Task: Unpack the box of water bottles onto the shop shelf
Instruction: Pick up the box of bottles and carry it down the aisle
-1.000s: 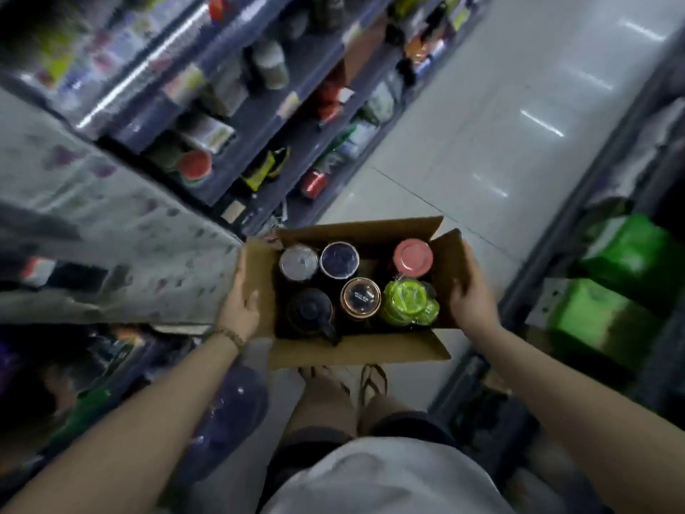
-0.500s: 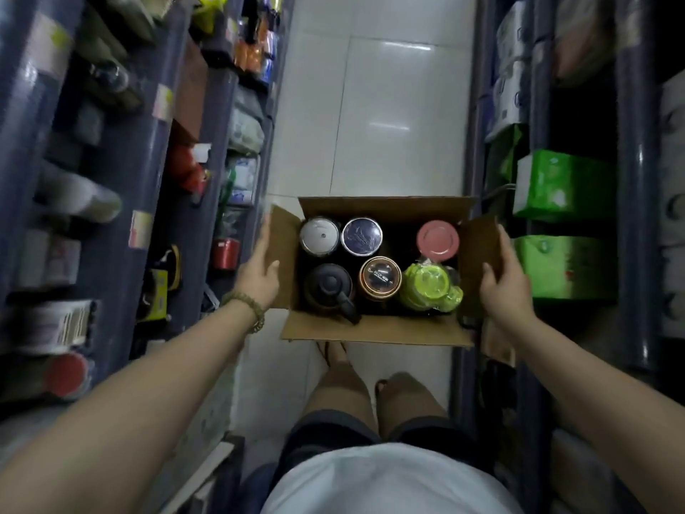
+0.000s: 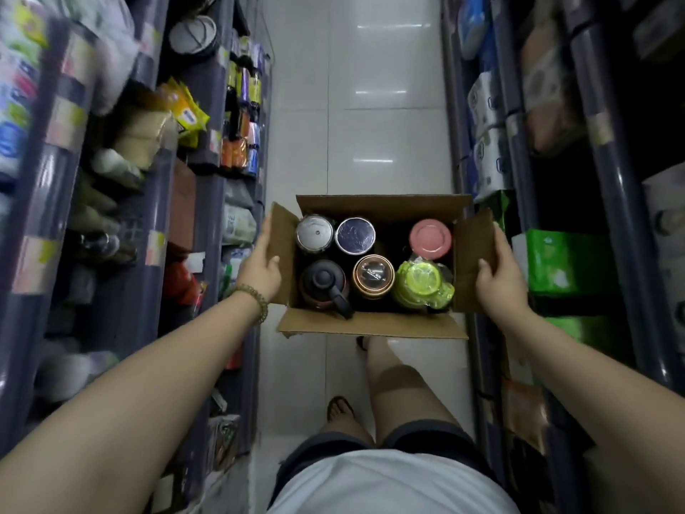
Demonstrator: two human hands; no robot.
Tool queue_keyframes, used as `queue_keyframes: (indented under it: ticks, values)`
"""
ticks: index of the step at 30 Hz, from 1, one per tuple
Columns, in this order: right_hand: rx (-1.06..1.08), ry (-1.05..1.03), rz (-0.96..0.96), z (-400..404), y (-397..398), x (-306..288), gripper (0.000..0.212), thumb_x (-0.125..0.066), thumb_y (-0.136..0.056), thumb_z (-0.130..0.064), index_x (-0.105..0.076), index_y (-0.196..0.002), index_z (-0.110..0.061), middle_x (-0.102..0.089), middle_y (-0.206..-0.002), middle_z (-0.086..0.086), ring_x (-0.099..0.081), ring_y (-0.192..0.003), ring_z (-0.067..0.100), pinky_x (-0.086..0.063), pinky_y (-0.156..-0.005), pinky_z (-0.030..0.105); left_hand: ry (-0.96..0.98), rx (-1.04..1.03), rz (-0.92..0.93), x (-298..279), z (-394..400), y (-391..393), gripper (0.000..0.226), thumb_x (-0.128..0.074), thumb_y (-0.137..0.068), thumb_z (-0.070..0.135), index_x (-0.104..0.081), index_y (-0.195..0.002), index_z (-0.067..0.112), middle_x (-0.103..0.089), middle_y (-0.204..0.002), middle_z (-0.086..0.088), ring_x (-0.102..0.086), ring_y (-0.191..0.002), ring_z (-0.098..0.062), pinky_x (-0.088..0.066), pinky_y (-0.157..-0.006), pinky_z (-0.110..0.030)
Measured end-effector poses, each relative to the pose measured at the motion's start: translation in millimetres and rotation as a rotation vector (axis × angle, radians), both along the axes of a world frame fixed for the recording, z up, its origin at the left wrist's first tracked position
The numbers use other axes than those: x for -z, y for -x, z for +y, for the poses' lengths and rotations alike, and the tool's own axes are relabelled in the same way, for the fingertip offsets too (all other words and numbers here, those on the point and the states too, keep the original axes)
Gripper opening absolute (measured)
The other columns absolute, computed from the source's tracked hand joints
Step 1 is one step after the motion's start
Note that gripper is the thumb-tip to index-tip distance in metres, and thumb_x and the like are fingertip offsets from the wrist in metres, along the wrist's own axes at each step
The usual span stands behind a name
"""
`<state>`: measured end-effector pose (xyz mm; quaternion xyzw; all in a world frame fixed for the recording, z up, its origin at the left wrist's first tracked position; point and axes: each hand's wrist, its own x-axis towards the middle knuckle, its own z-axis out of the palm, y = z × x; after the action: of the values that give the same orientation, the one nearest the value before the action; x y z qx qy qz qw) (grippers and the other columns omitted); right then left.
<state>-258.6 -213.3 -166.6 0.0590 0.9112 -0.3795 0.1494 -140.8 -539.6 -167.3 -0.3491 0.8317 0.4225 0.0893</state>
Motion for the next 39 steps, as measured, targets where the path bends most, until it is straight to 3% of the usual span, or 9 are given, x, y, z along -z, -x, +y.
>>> queue_keyframes:
  ticks: [4, 7, 13, 15, 19, 24, 29, 32, 39]
  values:
    - [-0.024, 0.058, -0.026, -26, 74, 6, 0.065, -0.043, -0.095, -0.005, -0.024, -0.149, -0.035, -0.052, -0.138, 0.011, -0.055, -0.12, 0.028, -0.044, -0.102, 0.037, 0.04, -0.015, -0.031, -4, -22, 71, 0.076, -0.039, -0.098, 0.005, -0.001, -0.146, 0.05, -0.057, -0.132, -0.016, -0.063, -0.097, -0.039, -0.053, -0.087, -0.042]
    - [-0.016, 0.022, -0.01, -44, 126, -1, 0.064, -0.044, -0.095, -0.005, -0.024, -0.15, -0.032, -0.054, -0.137, 0.012, -0.055, -0.119, 0.03, -0.039, -0.099, 0.028, 0.054, -0.01, -0.066, -8, -39, 125, 0.078, -0.039, -0.098, 0.007, 0.002, -0.144, 0.054, -0.062, -0.106, -0.016, -0.064, -0.083, -0.043, -0.055, -0.079, -0.05]
    - [-0.061, 0.051, 0.022, -85, 227, -25, 0.063, -0.043, -0.096, -0.002, -0.024, -0.151, -0.026, -0.047, -0.144, 0.007, -0.05, -0.126, 0.024, -0.035, -0.096, 0.022, 0.006, -0.091, 0.008, -19, -75, 216, 0.08, -0.04, -0.097, 0.007, -0.001, -0.142, 0.06, -0.054, -0.09, 0.007, -0.061, -0.073, -0.026, -0.055, -0.082, -0.047]
    - [-0.084, 0.041, 0.032, -101, 260, -27, 0.064, -0.043, -0.096, -0.003, -0.022, -0.151, -0.028, -0.047, -0.145, 0.005, -0.049, -0.128, 0.024, -0.038, -0.103, 0.028, -0.005, -0.1, 0.047, -19, -88, 246, 0.078, -0.04, -0.098, 0.005, -0.003, -0.144, 0.056, -0.056, -0.112, 0.009, -0.053, -0.071, -0.01, -0.052, -0.077, -0.035]
    - [-0.089, 0.009, 0.024, -137, 322, -21, 0.066, -0.043, -0.095, -0.004, -0.022, -0.15, -0.033, -0.056, -0.135, 0.009, -0.057, -0.116, 0.028, -0.044, -0.102, 0.037, -0.048, -0.122, 0.052, -7, -122, 303, 0.078, -0.04, -0.098, 0.004, -0.004, -0.143, 0.057, -0.036, -0.152, 0.005, -0.056, -0.113, -0.022, -0.041, -0.092, -0.028]
    - [-0.139, 0.031, 0.016, -192, 392, -21, 0.066, -0.043, -0.094, 0.001, -0.024, -0.15, -0.03, -0.048, -0.144, 0.003, -0.051, -0.125, 0.023, -0.042, -0.106, 0.037, -0.083, -0.137, 0.082, 5, -164, 357, 0.079, -0.038, -0.097, 0.0, -0.005, -0.147, 0.051, -0.018, -0.158, 0.015, -0.03, -0.127, -0.005, -0.027, -0.1, -0.024]
    - [-0.239, 0.038, 0.0, -244, 449, -24, 0.068, -0.042, -0.095, 0.001, -0.023, -0.149, -0.035, -0.05, -0.128, -0.004, -0.049, -0.108, 0.01, -0.044, -0.095, 0.031, -0.064, -0.242, 0.071, 7, -195, 382, 0.077, -0.039, -0.097, 0.002, -0.003, -0.147, 0.049, -0.041, -0.134, 0.018, -0.051, -0.105, -0.008, -0.036, -0.093, -0.029]
    - [-0.303, 0.04, -0.032, -276, 476, -26, 0.066, -0.041, -0.096, -0.001, -0.023, -0.149, -0.035, -0.047, -0.121, -0.008, -0.05, -0.102, 0.012, -0.047, -0.091, 0.033, -0.049, -0.323, 0.081, 6, -207, 385, 0.075, -0.039, -0.097, 0.002, -0.005, -0.149, 0.043, -0.042, -0.147, 0.0, -0.048, -0.126, -0.026, -0.033, -0.103, -0.033]
    - [-0.581, 0.005, -0.054, -355, 534, -14, 0.063, -0.041, -0.096, 0.0, -0.023, -0.15, -0.028, -0.042, -0.149, 0.006, -0.044, -0.133, 0.027, -0.037, -0.111, 0.042, -0.014, -0.568, 0.101, 10, -221, 380, 0.076, -0.037, -0.095, -0.006, -0.006, -0.151, 0.035, -0.024, -0.158, -0.001, -0.034, -0.14, -0.028, -0.029, -0.111, -0.036]
